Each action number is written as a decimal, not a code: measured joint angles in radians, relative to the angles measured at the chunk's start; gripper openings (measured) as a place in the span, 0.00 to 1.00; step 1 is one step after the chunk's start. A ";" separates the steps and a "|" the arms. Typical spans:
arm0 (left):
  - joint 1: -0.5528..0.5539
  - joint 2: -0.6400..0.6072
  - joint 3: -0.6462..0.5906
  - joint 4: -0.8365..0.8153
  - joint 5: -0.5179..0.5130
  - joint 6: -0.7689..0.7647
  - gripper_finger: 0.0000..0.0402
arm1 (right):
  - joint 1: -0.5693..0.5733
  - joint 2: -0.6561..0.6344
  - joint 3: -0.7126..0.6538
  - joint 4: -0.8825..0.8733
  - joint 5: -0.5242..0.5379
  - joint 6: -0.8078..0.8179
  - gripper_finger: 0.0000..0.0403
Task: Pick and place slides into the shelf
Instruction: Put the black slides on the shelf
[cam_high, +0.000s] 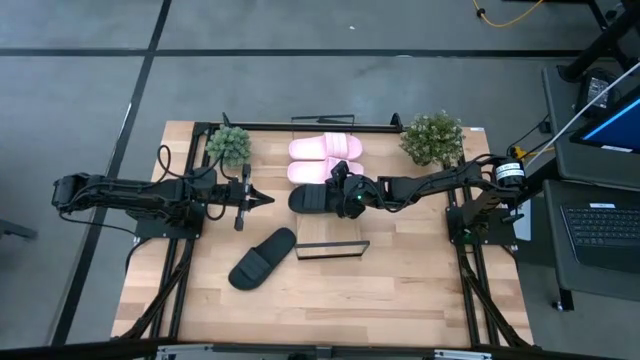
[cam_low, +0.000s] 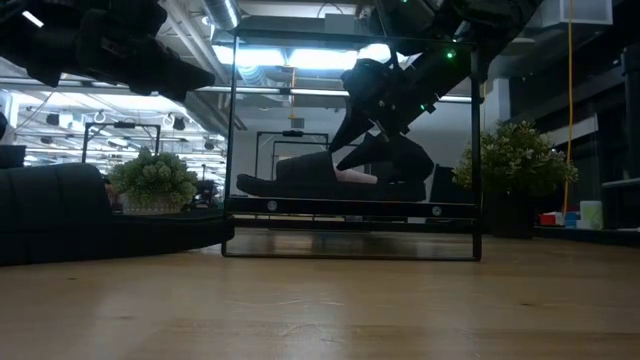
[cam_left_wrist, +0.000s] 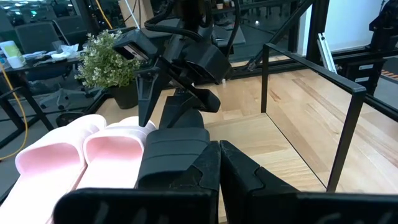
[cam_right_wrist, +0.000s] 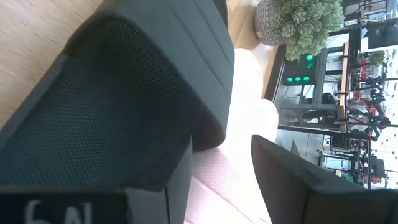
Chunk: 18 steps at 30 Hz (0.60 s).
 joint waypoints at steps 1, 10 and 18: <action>0.000 0.000 0.000 0.000 0.000 0.000 0.00 | 0.000 0.000 0.000 0.000 0.000 0.000 0.41; 0.000 0.000 0.000 0.000 0.000 0.000 0.00 | 0.000 -0.018 0.000 -0.002 0.001 -0.001 0.41; 0.000 0.000 0.000 -0.003 0.000 0.000 0.00 | 0.000 -0.022 0.000 -0.023 0.002 -0.001 0.41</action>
